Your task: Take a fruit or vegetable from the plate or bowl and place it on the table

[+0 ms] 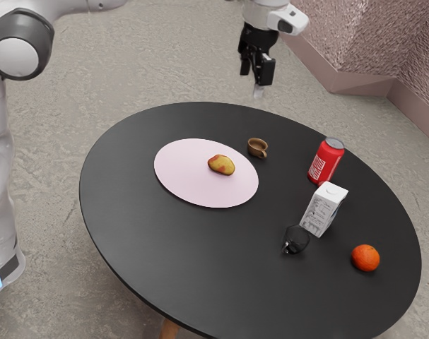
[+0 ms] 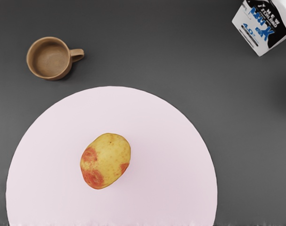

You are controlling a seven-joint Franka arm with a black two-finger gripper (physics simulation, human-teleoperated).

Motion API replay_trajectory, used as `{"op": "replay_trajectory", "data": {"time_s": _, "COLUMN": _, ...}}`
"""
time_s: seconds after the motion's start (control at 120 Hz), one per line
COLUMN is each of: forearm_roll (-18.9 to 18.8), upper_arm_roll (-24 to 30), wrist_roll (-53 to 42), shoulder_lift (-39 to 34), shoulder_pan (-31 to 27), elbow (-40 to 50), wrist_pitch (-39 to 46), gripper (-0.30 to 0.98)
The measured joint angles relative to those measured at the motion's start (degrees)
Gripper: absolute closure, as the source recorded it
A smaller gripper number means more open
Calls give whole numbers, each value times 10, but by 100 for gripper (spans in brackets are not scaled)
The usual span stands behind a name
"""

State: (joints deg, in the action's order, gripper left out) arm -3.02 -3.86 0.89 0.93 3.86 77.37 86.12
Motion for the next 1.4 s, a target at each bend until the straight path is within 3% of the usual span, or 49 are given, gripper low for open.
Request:
{"op": "replay_trajectory", "data": {"time_s": 0.183, "forearm_roll": -7, "upper_arm_roll": -3, "wrist_roll": 8, "shoulder_lift": -1, "shoulder_pan": -9, "elbow": -12, "wrist_pitch": -19, "gripper": 0}}
{"op": "replay_trajectory", "data": {"time_s": 0.342, "forearm_roll": -30, "upper_arm_roll": 13, "wrist_roll": -11, "shoulder_lift": -5, "shoulder_pan": -42, "elbow": -148, "wrist_pitch": -59, "gripper": 0}}
{"op": "replay_trajectory", "data": {"time_s": 0.5, "forearm_roll": -25, "upper_arm_roll": 19, "wrist_roll": -52, "shoulder_lift": 114, "shoulder_pan": -48, "elbow": -162, "wrist_pitch": -52, "gripper": 0}}
{"op": "replay_trajectory", "data": {"time_s": 0.808, "forearm_roll": 2, "upper_arm_roll": 20, "wrist_roll": -110, "shoulder_lift": 183, "shoulder_pan": -46, "elbow": -161, "wrist_pitch": -26, "gripper": 0}}
{"op": "replay_trajectory", "data": {"time_s": 1.083, "forearm_roll": 29, "upper_arm_roll": 16, "wrist_roll": -147, "shoulder_lift": 97, "shoulder_pan": -64, "elbow": 143, "wrist_pitch": 98, "gripper": 0}}
{"op": "replay_trajectory", "data": {"time_s": 1.4, "forearm_roll": 33, "upper_arm_roll": -3, "wrist_roll": -174, "shoulder_lift": 71, "shoulder_pan": -71, "elbow": 201, "wrist_pitch": 189, "gripper": 0}}
